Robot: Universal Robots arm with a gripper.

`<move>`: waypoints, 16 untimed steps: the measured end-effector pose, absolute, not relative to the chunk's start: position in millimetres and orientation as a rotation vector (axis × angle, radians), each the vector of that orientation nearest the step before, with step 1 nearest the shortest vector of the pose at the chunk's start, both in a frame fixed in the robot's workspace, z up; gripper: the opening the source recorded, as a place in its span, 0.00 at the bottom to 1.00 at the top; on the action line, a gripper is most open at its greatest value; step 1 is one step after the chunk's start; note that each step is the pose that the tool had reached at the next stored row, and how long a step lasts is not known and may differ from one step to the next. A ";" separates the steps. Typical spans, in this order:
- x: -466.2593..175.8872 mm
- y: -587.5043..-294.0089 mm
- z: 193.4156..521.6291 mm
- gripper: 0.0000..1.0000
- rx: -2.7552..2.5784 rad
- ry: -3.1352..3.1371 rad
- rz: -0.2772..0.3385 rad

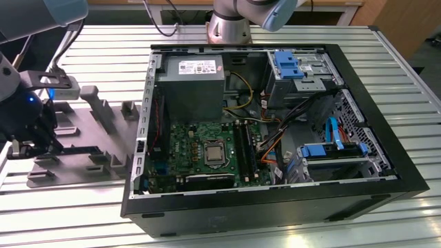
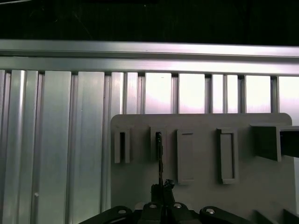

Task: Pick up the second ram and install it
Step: 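Pick up the second ram and move it above second insertion slot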

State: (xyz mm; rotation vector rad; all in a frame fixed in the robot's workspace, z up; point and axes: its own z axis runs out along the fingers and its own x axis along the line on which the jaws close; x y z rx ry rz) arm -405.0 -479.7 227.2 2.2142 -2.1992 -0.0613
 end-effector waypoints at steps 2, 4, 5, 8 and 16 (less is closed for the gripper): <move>-405.0 -479.7 228.1 0.12 2.214 -2.199 -0.061; -405.0 -479.7 229.2 0.12 2.214 -2.199 -0.061; -405.0 -479.7 229.7 0.12 2.214 -2.199 -0.061; -405.0 -479.7 231.5 0.12 2.214 -2.199 -0.061; -405.0 -479.7 235.8 0.12 2.214 -2.199 -0.061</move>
